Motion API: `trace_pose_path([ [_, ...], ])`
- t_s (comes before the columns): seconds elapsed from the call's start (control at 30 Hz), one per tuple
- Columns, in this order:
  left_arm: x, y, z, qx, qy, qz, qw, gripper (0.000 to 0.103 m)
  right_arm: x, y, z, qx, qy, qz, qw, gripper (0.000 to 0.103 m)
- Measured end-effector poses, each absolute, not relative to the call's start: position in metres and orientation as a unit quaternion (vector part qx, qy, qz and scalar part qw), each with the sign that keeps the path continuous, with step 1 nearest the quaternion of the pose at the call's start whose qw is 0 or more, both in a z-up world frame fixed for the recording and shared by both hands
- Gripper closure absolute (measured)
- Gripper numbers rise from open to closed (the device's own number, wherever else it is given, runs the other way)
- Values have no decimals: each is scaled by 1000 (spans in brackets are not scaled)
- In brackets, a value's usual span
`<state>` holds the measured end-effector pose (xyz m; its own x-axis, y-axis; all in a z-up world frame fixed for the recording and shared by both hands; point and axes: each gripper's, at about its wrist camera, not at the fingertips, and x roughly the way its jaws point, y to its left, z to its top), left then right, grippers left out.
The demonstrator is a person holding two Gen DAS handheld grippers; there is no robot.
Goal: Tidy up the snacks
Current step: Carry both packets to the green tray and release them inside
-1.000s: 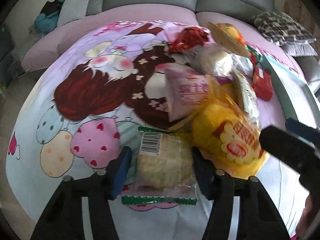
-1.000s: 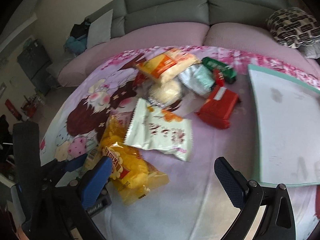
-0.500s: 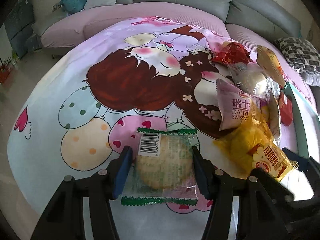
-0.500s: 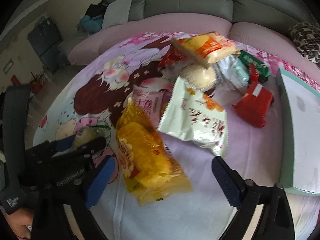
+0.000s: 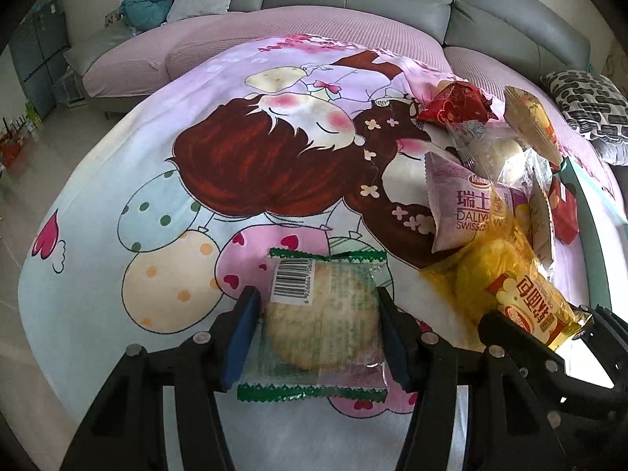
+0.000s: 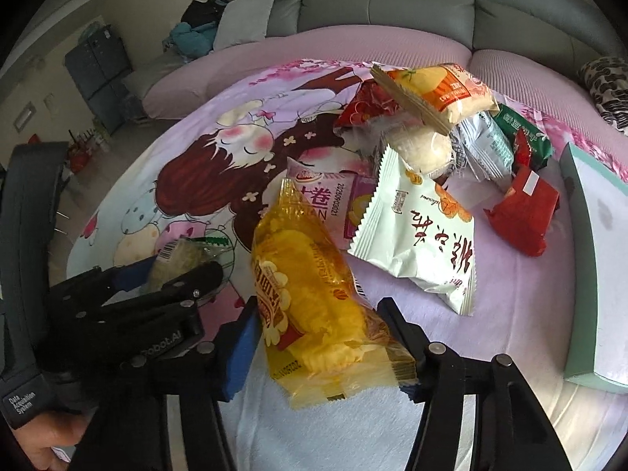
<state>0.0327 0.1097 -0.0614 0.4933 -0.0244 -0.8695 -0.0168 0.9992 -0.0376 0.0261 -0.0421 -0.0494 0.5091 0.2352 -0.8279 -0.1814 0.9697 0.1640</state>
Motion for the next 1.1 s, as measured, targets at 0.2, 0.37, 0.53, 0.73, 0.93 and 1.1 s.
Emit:
trace_pose_path([
  [0.2,27,111,-58,-25,505,4,863,51,26,-44,-47,28,477,119,870,48],
  [0.37,21,109,-51,-23,501,7,865,51,23,-47,-45,34,472,119,873,51],
  [0.53,13,104,-32,-18,479,-2,878,51,19,-52,-40,45,463,117,877,51],
  [0.73,7,101,-14,-21,472,-2,882,51,12,-57,-32,66,450,122,882,52],
  [0.93,0,93,5,-20,458,-9,889,51,3,-65,-14,85,416,121,897,52],
  [1.1,-2,84,26,-18,439,-16,898,51,0,-77,-1,103,387,104,911,52],
])
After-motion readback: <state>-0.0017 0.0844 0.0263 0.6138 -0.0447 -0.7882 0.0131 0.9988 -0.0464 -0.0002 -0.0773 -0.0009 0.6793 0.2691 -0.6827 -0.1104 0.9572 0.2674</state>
